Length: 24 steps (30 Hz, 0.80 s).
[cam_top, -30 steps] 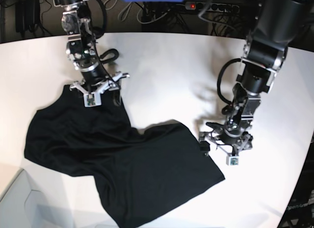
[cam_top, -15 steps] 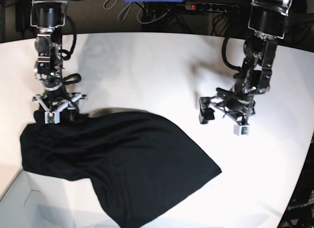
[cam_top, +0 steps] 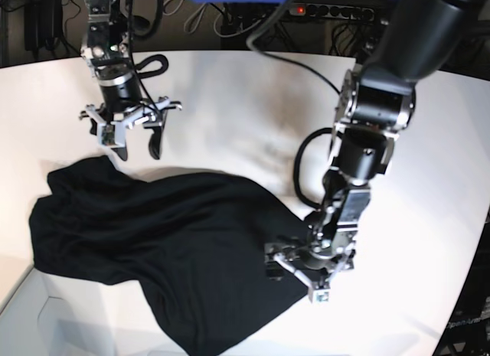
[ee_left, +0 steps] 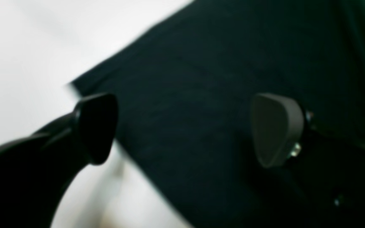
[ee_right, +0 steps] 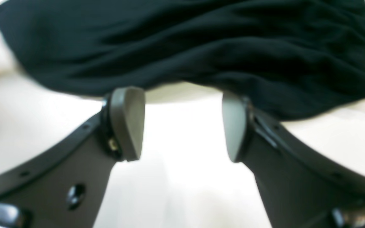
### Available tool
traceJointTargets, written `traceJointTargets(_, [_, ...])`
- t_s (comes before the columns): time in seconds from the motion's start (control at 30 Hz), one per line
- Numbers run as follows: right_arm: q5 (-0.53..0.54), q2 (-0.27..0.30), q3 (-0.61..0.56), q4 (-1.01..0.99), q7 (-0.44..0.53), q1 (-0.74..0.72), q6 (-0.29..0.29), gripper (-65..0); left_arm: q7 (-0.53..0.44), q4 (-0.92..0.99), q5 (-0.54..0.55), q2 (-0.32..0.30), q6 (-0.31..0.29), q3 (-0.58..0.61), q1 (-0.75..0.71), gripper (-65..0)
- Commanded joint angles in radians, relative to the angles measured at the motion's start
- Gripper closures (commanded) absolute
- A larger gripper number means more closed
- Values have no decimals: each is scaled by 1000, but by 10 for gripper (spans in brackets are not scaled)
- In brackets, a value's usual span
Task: Layout the t-shirt on the table in an organized manner, then fold the t-shirt properly
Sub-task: 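Grasp the shirt corners with both grippers and lift them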
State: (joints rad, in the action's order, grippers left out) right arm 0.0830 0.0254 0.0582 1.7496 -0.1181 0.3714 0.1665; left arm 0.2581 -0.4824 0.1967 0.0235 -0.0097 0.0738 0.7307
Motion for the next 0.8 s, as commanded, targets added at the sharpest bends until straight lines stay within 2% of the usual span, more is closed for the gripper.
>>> traceJointTargets(0.0, [2, 5, -10, 31, 28, 21, 1, -384, -49, 52, -36, 14, 6, -1, 68, -650])
traceJointTargets(0.1, [2, 6, -28, 40, 30, 51, 1, -382, -148, 236, -161, 60, 6, -1, 111, -650])
traceJointTargets(0.2, [2, 6, -21, 40, 30, 54, 1, -382, -151, 310, -268, 72, 12, -7, 120, -650])
traceJointTargets(0.3, [2, 12, -16, 40, 30, 53, 1, -382, -150, 342, -286, 66, 14, -7, 88, -650])
traceJointTargets(0.37, [2, 15, 13, 40, 30, 51, 1, -383, -138, 362, -285, 29, 9, -7, 60, -650])
traceJointTargets(0.5, [2, 18, 21, 40, 30, 39, 1, -383, 51, 354, -282, -15, 6, -10, 11, -650])
traceJointTargets(0.67, [2, 18, 21, 39, 30, 15, 1, -384, 166, 251, -282, -61, 6, -12, -86, -650])
traceJointTargets(0.77, [2, 18, 16, 37, 30, -7, 1, -384, 294, 127, -254, -84, 4, -41, -159, -650])
